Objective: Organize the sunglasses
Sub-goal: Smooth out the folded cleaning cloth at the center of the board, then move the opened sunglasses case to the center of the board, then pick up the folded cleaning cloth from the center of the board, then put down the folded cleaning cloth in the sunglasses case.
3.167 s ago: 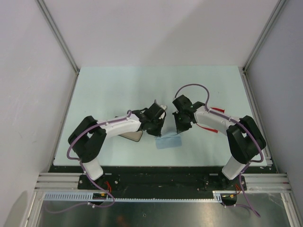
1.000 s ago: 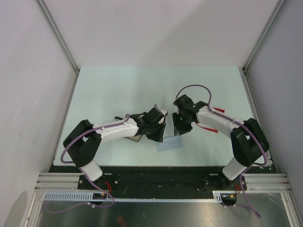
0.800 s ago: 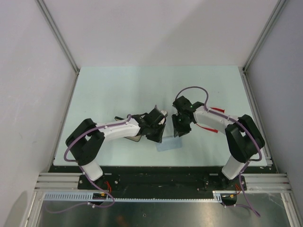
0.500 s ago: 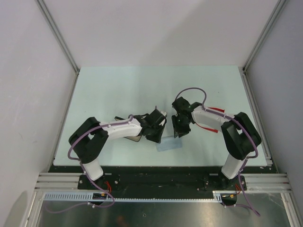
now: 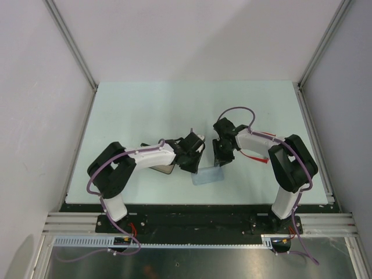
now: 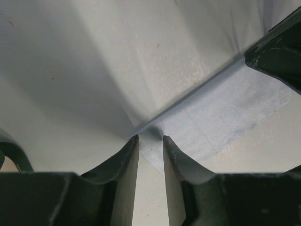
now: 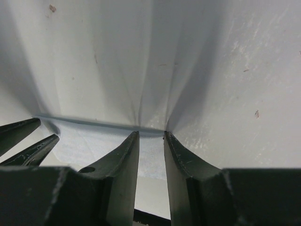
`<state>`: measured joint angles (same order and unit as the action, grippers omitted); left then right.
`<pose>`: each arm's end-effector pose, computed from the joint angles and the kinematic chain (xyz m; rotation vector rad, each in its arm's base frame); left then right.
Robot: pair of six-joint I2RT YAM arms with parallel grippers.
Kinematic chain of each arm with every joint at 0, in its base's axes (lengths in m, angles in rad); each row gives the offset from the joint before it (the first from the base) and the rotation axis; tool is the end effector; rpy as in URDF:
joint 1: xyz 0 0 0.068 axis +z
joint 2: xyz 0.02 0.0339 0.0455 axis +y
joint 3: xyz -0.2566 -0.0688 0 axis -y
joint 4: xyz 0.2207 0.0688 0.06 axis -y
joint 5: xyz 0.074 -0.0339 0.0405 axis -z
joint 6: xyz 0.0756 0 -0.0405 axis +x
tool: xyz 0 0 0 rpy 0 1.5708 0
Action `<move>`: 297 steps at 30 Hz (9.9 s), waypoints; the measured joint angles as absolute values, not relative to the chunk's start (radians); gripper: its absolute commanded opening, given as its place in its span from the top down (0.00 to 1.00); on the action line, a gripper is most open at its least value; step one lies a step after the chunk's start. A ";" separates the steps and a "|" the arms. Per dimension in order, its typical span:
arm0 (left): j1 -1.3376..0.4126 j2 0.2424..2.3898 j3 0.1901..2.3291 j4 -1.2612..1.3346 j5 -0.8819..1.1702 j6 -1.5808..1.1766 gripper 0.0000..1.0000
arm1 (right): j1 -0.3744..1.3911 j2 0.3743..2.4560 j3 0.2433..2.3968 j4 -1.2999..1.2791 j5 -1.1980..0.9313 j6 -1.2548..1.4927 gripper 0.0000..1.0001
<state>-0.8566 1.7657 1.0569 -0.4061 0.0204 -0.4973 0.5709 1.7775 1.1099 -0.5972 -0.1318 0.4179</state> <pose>0.2229 -0.2595 0.1328 0.5010 2.7221 -0.4242 0.2706 0.1856 0.1331 -0.2519 2.8994 0.3820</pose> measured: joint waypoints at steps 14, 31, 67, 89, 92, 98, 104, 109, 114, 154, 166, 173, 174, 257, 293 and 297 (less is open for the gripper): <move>-0.833 1.773 1.066 -0.406 -0.011 -0.500 0.60 | 0.558 1.789 1.111 -0.585 -0.146 0.420 0.59; -0.556 1.324 1.084 -0.393 -0.113 -0.487 0.21 | 0.558 1.544 1.108 -0.432 -0.138 0.445 0.38; -0.119 1.549 0.835 -0.529 -0.205 -0.665 0.80 | 0.560 1.562 1.108 -0.482 -0.117 0.459 0.50; -0.297 1.377 0.681 -0.490 -0.073 -0.728 0.70 | 0.516 1.562 1.076 -0.599 -0.068 0.502 0.39; -0.299 1.320 0.638 -0.489 -0.077 -0.756 0.58 | 0.504 1.562 1.063 -0.616 -0.059 0.504 0.38; -0.300 1.095 0.566 -0.518 -0.081 -0.847 0.54 | 0.488 1.562 1.059 -0.651 -0.055 0.501 0.38; -0.419 0.996 0.558 -0.519 -0.073 -0.932 0.42 | 0.487 1.562 1.008 -0.656 -0.054 0.493 0.38; -0.574 1.019 0.566 -0.520 -0.076 -0.996 0.37 | 0.495 1.561 0.938 -0.653 -0.063 0.492 0.39; -0.676 1.130 0.606 -0.467 -0.051 -1.029 0.39 | 0.510 1.561 0.930 -0.636 -0.075 0.493 0.41; -0.879 1.621 0.808 -0.227 -0.003 -1.178 0.71 | 0.604 1.620 0.911 -0.502 -0.069 0.485 0.66; -0.884 1.618 0.820 -0.227 -0.007 -1.159 0.55 | 0.619 1.623 0.911 -0.483 -0.077 0.485 0.62; -0.885 1.580 0.809 -0.295 -0.073 -1.142 0.59 | 0.620 1.623 0.911 -0.483 -0.076 0.485 0.62; -0.885 1.575 0.807 -0.303 -0.079 -1.142 0.59 | 0.620 1.623 0.911 -0.483 -0.076 0.485 0.62; -0.895 1.353 0.848 -0.511 -0.266 -0.976 1.00 | 0.796 1.541 1.011 -0.413 -0.065 0.595 1.00; -0.673 1.375 0.833 -0.628 -0.339 -0.749 1.00 | 0.867 1.916 1.331 -0.301 -0.030 0.620 1.00; -0.663 1.393 0.839 -0.630 -0.352 -0.741 1.00 | 0.867 1.922 1.337 -0.301 -0.026 0.621 1.00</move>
